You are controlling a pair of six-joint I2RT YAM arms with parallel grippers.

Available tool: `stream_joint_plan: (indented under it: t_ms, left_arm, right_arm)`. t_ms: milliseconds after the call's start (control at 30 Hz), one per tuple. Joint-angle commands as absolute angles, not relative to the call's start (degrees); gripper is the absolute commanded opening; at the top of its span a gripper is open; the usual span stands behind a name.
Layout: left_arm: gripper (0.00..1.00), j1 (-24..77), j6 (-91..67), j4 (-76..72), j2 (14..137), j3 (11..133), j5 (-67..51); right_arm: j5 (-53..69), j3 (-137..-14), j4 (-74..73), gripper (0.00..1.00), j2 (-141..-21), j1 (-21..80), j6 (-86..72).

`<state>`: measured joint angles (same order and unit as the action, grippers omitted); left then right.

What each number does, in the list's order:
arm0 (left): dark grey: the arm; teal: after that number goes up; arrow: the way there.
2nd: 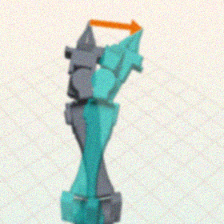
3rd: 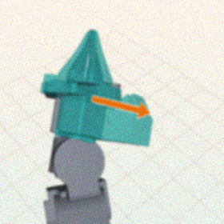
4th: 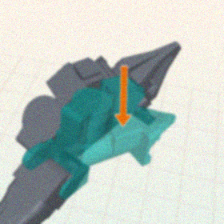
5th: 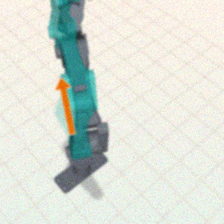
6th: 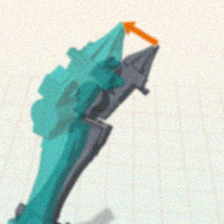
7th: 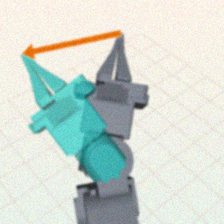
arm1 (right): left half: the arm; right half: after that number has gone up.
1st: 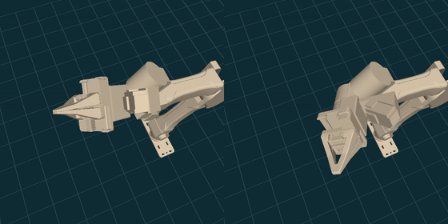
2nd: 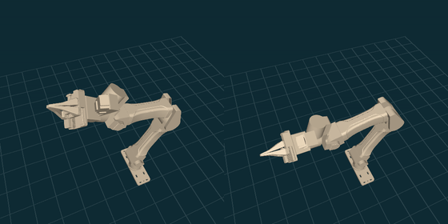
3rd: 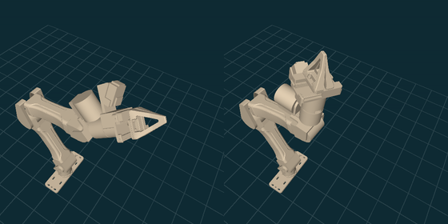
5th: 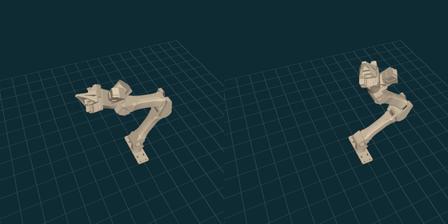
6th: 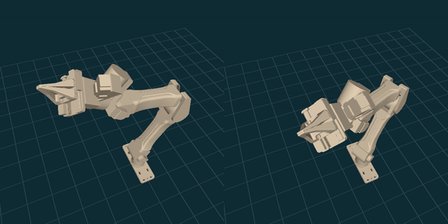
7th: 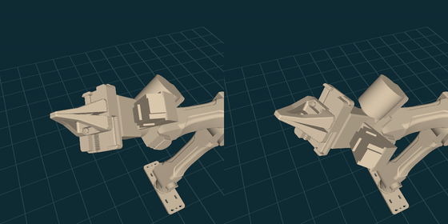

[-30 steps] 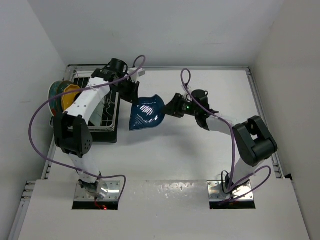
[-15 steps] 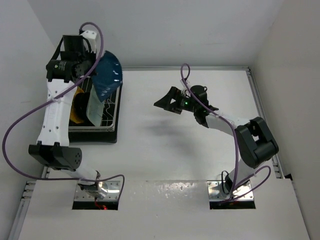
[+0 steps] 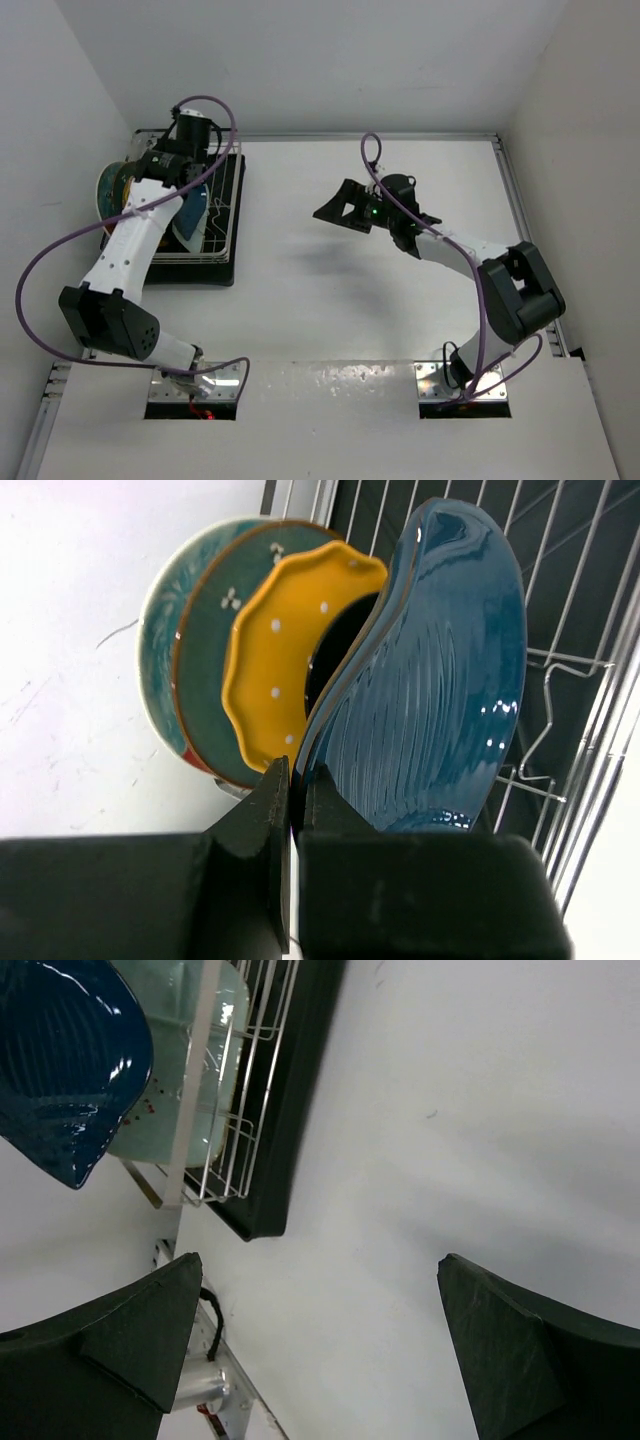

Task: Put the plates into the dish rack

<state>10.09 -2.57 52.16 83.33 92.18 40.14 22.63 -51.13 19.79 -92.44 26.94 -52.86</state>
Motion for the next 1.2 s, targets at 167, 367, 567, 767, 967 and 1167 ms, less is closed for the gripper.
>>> stream_joint_plan:
  t_ms: [167,367,567,767,967,1167]
  left_arm:
    - [0.0,15.0,-4.2,37.8,79.7,86.6,57.6]
    - [0.0,17.6,-3.0,31.2,79.7,78.9,64.2]
    - [0.0,18.8,0.3,23.6,80.2,73.4,67.9]
    - [0.0,19.3,2.0,19.8,80.2,71.6,70.8]
    - [0.0,21.3,6.5,18.2,80.2,72.9,72.8]
    - [0.0,21.3,8.4,15.1,79.6,68.3,72.8]
  right_arm:
    - [19.9,-50.1,17.4,1.0,-87.7,27.3,-49.5]
    - [18.6,-49.2,17.0,1.0,-86.8,27.3,-49.0]
    - [18.6,-48.8,16.5,1.0,-86.4,27.0,-48.7]
    - [18.5,-48.3,16.2,1.0,-85.7,26.4,-48.6]
    - [18.3,-48.3,15.9,1.0,-85.5,26.1,-48.3]
    - [18.2,-47.9,15.9,1.0,-85.4,25.9,-48.3]
